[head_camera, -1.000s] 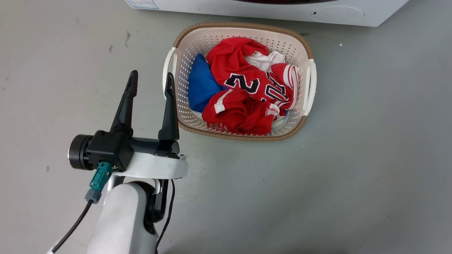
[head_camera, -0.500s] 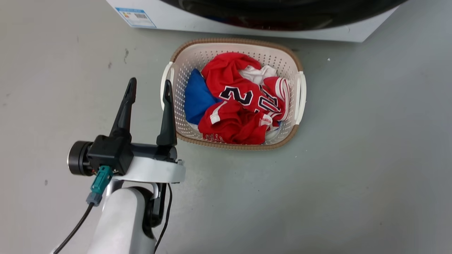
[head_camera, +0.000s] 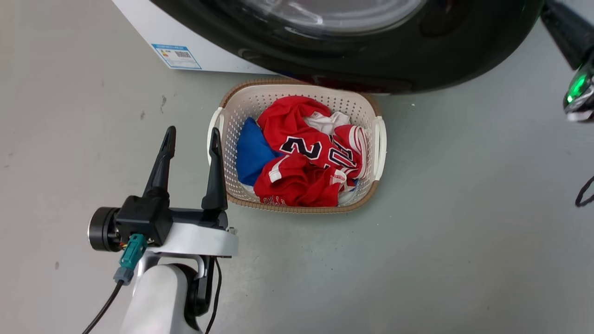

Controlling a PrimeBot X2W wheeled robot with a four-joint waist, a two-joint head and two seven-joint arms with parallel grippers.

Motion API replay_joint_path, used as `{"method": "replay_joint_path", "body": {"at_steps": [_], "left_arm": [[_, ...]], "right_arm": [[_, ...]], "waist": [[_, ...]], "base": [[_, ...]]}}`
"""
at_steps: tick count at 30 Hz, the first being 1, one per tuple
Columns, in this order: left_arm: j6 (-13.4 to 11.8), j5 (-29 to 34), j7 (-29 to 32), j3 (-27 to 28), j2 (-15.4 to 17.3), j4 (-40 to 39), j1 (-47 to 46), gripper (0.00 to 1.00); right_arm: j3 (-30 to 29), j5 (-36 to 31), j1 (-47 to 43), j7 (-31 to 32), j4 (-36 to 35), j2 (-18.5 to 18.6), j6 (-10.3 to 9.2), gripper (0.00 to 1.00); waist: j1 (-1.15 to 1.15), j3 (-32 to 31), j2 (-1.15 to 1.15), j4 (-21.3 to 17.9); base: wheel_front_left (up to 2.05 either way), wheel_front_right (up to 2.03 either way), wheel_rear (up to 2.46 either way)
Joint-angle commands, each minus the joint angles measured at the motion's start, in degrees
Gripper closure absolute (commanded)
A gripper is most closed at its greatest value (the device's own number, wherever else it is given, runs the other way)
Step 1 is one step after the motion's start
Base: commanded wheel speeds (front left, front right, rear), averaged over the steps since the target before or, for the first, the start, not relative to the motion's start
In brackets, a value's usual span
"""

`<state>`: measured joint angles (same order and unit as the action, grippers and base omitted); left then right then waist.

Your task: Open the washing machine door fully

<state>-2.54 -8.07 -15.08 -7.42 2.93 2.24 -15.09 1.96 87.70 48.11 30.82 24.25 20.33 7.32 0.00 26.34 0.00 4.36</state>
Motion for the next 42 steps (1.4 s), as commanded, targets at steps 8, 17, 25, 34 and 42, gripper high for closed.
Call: {"method": "replay_joint_path", "body": {"at_steps": [8, 17, 25, 34, 42], "left_arm": [[0.1, 0.4, -0.1, 0.3, -0.1, 0.2, 1.8, 0.00], [0.1, 0.8, -0.1, 0.7, -0.1, 0.4, 3.0, 0.00], [0.3, 0.8, -0.1, 0.9, -0.1, 0.6, 3.6, 0.00], [0.2, 1.0, -0.1, 1.2, -0.1, 0.9, 5.3, 0.00], [-0.2, 1.0, -0.1, 1.4, -0.1, 1.1, 6.5, 0.00]], "right_arm": [[2.6, 0.9, -7.7, 1.5, -5.0, -3.0, 0.23, 1.00], [3.6, 1.4, -15.1, 1.7, -10.9, -4.1, 0.17, 1.00], [4.3, 2.0, -20.2, 1.4, -16.3, -5.6, 0.19, 1.00], [5.4, 2.5, -28.1, 1.8, -23.3, -6.3, 0.23, 1.00], [8.4, 2.8, -34.4, 2.6, -28.8, -8.6, 0.24, 1.00]], "waist": [[0.00, -2.0, 0.00, -0.6], [0.00, -4.1, 0.00, -1.2], [0.00, -5.4, 0.00, -1.5], [0.00, -7.8, 0.00, -1.5], [0.00, -9.6, 0.00, -1.4]], "base": [[0.00, 0.00, 0.00], [0.00, 0.00, 0.00], [0.00, 0.00, 0.00], [0.00, 0.00, 0.00], [0.00, 0.00, 0.00]]}}
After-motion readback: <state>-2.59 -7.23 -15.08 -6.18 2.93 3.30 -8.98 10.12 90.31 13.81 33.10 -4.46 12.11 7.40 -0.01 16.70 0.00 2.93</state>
